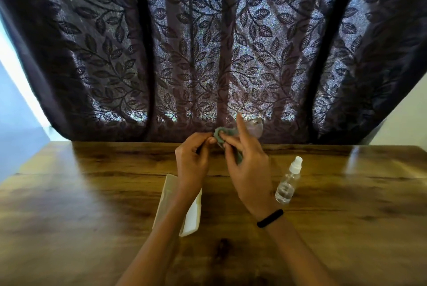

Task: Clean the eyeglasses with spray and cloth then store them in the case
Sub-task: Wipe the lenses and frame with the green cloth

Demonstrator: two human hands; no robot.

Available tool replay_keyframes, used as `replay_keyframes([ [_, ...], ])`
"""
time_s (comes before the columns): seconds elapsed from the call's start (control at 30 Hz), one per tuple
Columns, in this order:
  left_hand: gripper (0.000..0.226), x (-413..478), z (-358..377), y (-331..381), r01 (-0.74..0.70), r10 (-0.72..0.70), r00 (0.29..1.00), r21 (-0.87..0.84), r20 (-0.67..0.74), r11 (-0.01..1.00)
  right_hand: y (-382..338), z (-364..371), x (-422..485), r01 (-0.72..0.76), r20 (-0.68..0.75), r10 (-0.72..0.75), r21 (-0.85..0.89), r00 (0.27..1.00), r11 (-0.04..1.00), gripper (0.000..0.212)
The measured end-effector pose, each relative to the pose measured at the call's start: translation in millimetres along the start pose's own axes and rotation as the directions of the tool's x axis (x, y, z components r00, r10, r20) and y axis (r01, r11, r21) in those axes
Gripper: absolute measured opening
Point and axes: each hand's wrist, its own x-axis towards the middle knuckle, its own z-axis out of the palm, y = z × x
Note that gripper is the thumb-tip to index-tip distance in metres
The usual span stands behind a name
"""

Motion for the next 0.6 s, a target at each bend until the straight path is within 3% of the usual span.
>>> replay_keyframes([
  [0.37, 0.019, -0.2, -1.6, -1.5, 0.017, -0.016, 1.0, 0.04, -0.024, 0.999, 10.7, -1.9, -15.5, 0.133, 0.036, -0.131, -0.064, 0.991, 0.989, 0.066],
  [0.6, 0.015, 2.0, -2.2, -2.5, 0.003, 0.0, 0.999, 0.05, -0.049, 0.999, 18.6, -9.6, -9.0, 0.029, -0.052, -0.033, -0.061, 0.998, 0.998, 0.062],
])
